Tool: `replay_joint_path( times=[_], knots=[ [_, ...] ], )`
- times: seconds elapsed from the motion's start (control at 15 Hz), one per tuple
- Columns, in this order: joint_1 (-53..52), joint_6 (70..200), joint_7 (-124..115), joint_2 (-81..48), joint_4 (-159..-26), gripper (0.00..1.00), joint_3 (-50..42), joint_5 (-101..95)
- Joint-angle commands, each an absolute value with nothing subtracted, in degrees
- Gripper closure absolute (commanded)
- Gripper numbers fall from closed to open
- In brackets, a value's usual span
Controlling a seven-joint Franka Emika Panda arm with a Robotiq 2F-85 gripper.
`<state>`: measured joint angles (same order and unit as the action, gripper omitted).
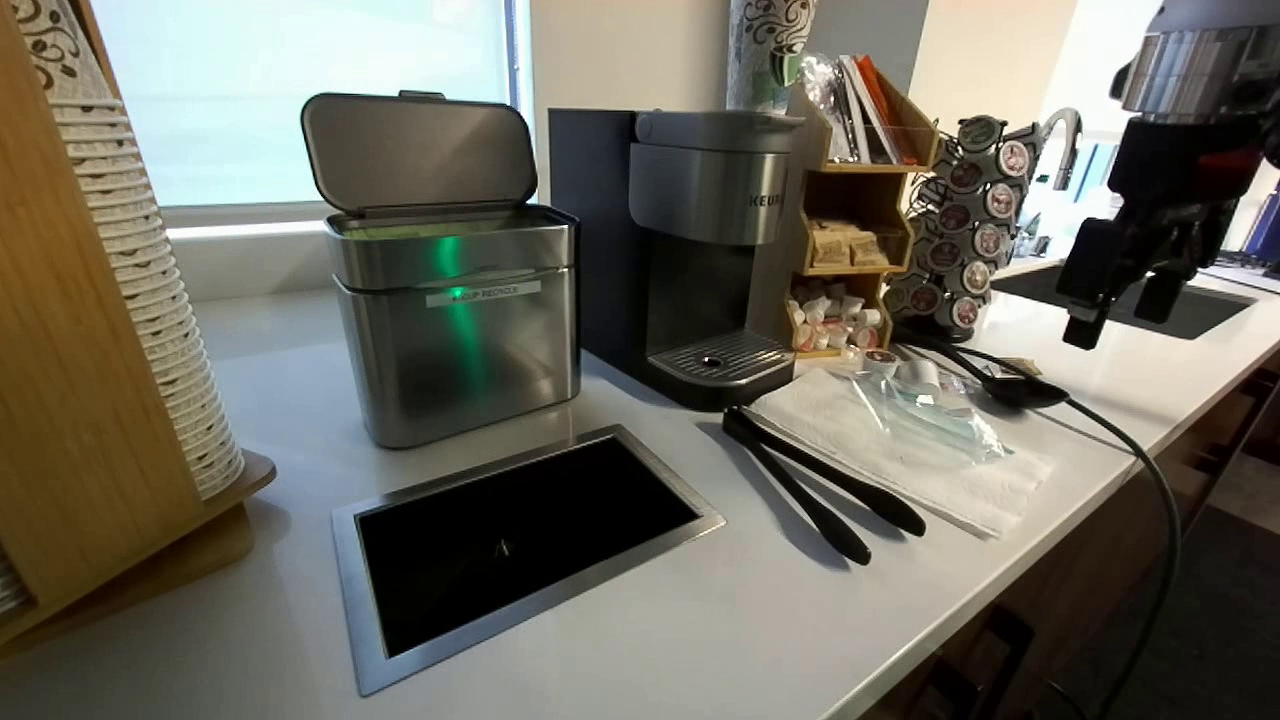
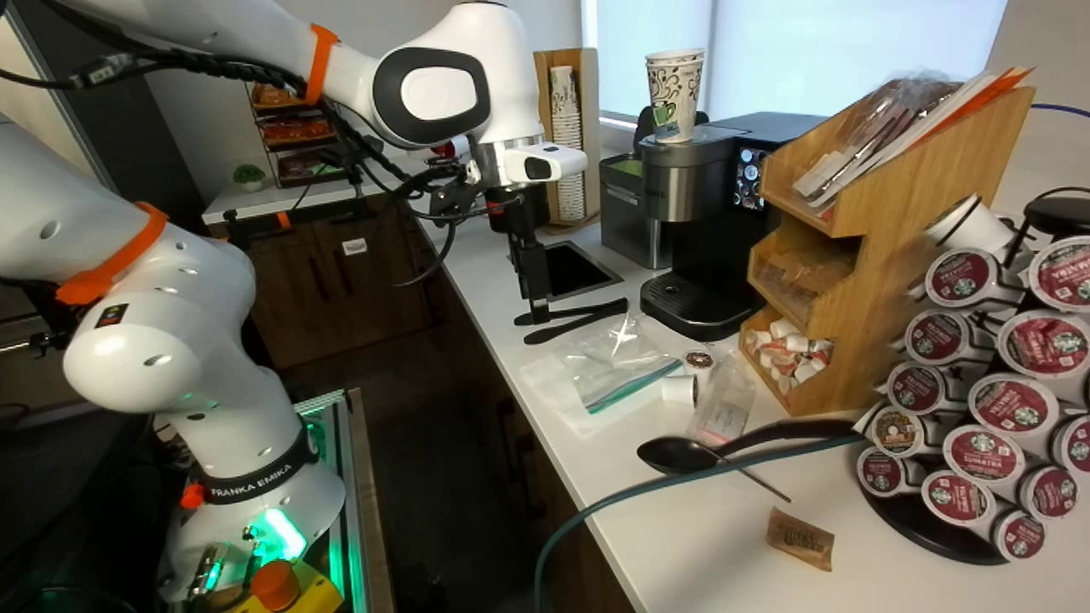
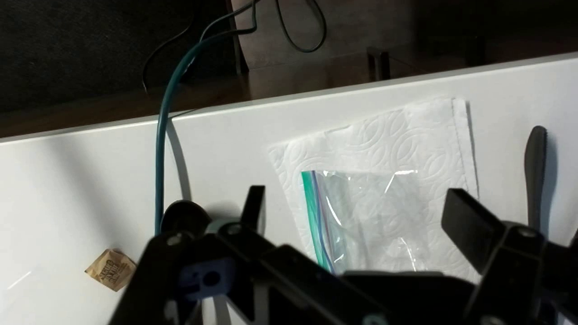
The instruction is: Put the tongs on the brown holder
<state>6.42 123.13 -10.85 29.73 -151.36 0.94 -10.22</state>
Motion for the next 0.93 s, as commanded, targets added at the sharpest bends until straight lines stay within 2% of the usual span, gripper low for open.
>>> replay_joint_path(
  times=[0.0, 0.67, 0.73, 0.87],
  knots=[
    [6.4, 123.0, -10.8, 29.7, -151.3, 0.00, 0.9, -10.2],
    [0.2, 125.9, -21.4, 16.9, -146.4, 0.00, 6.2, 2.9],
    [1.2, 125.9, -19.8, 20.6, -148.4, 0.00, 5.2, 1.1],
    [0.7, 125.9, -20.1, 19.3, -147.9, 0.00, 5.6, 1.1]
  ],
)
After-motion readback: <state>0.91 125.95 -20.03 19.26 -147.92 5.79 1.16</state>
